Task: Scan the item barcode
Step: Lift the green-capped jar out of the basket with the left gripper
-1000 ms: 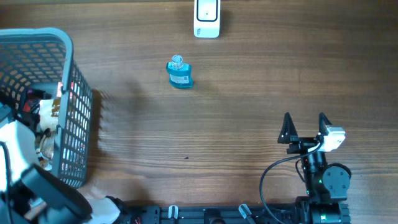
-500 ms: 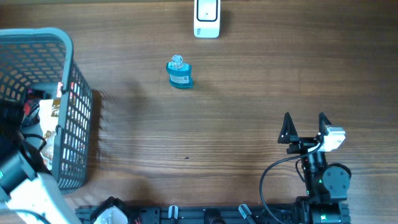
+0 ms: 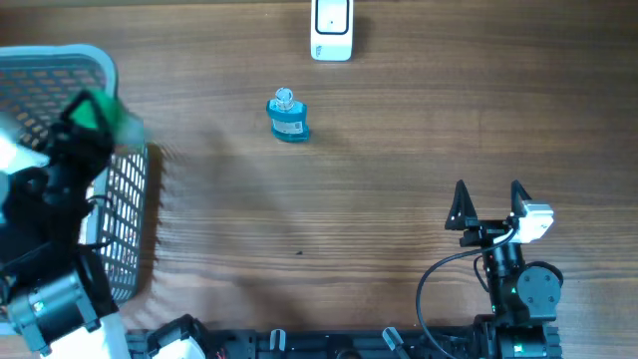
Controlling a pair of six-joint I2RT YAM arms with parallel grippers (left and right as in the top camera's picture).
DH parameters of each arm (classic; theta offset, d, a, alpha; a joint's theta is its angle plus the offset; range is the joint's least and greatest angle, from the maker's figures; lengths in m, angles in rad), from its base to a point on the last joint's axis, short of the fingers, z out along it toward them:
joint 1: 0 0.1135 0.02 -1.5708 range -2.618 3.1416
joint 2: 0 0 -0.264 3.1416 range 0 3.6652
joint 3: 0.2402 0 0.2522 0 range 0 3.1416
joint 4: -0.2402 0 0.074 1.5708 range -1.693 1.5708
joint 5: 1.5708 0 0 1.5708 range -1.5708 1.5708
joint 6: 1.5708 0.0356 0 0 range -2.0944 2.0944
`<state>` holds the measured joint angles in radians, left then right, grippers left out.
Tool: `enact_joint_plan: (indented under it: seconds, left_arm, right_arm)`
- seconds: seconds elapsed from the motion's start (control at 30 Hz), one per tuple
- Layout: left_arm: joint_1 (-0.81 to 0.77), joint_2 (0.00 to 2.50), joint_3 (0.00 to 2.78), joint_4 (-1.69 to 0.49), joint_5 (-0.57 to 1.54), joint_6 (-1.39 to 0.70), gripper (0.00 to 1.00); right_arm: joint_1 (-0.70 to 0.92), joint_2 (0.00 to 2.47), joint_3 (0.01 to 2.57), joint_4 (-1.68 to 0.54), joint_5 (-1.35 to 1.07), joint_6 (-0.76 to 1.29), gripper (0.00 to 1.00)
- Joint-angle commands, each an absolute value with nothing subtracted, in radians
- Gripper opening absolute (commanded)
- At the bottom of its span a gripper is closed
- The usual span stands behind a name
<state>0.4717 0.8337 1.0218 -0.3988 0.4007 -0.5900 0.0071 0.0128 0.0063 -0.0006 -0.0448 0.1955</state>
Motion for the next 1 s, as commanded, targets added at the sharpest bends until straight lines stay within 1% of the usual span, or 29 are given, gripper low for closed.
enact_joint_plan:
  seconds: [0.0,0.07,0.2,0.4,0.6,0.83,0.97]
  left_arm:
    - [0.323,0.85,1.021,-0.392,0.44,-0.611,0.71]
    - [0.258,0.87,1.021,-0.392,0.421,-0.611,0.72]
    - [0.094,0.955,1.021,-0.392,0.319,-0.607,0.73]
    - [-0.073,1.125,1.021,-0.392,0.137,-0.607,0.73]
    - [-0.121,1.256,1.021,-0.393,0.11,-0.606,0.73]
    - [-0.123,1.369,1.021,-0.408,0.11,-0.561,0.74]
    - [-0.123,1.381,1.021,-0.417,0.11,-0.553,0.74]
  right_arm:
    - [0.013,0.007,0.005,0.002,-0.054,0.184,1.0]
    - [0.013,0.007,0.005,0.002,-0.054,0.184,1.0]
    - [0.013,0.007,0.005,0.002,-0.054,0.184,1.0]
    - [0.013,0.007,0.005,0.002,-0.054,0.184,1.0]
    - [0.013,0.007,0.005,0.002,-0.054,0.184,1.0]
    - [0.013,0.007,0.005,0.002,-0.054,0.184,1.0]
    - [0.013,0.007,0.005,0.002,-0.054,0.184,1.0]
